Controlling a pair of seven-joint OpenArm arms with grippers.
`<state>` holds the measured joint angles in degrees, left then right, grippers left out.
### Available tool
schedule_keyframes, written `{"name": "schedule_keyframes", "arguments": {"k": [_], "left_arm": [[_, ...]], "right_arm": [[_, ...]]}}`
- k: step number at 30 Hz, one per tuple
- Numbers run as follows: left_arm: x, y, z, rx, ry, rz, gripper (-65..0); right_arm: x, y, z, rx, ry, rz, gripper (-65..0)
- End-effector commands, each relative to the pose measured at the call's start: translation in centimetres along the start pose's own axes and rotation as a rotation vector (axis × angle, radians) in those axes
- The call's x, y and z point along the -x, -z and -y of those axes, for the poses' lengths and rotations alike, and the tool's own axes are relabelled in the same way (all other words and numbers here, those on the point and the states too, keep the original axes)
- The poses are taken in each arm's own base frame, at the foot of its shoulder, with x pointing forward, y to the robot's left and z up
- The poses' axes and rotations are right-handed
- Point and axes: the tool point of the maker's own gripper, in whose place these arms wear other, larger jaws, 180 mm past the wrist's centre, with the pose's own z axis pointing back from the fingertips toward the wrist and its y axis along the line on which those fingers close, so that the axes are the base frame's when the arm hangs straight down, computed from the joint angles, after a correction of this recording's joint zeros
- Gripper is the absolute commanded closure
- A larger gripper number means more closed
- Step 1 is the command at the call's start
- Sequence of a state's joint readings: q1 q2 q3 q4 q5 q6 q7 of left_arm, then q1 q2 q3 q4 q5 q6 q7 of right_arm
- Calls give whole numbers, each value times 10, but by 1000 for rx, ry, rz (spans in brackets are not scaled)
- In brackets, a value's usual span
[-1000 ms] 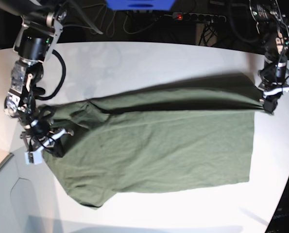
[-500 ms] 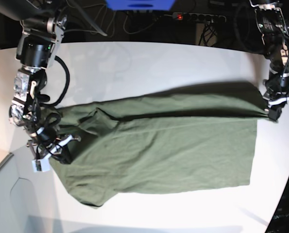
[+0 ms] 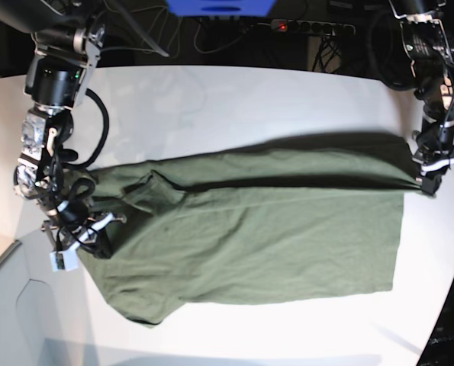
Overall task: Layout the t-shirt on the table in an organized manner, then fold the t-shirt properly
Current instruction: 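Lower the shirt edge onto the table and open both grippers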
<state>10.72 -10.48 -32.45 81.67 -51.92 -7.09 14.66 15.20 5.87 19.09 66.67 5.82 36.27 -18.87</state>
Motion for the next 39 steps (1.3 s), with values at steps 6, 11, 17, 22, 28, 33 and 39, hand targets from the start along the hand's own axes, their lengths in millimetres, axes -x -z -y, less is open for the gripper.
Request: {"name": "schedule_keyframes", "arguments": {"k": [6,11,17,22,28,33,39], "left_arm": [[-4,16,19,60,44,-6,-1],[3,24,14,44,27,-26,-1],[3,36,14,36,3,-25,-1],[-3,43,22,48,-2,-10,-9],[17,51,17,18,65,-128,-272],[20,45,12,12,71,-133,-409],[26,16,-5,-12,99,-143,-413]], "right_arm": [[-17,-2,2,-5,-8,54,0],[-7,-7,8,5,-15,32,0],[-7,-7,9,7,-17,30,0],[3,4,0,-18,-65,-28,-68],[22,11,5,2,-120,-114,-313],[6,-4,36,89,-73,-54,-359],[2,-24,53,148,-83,-27,-361]]}}
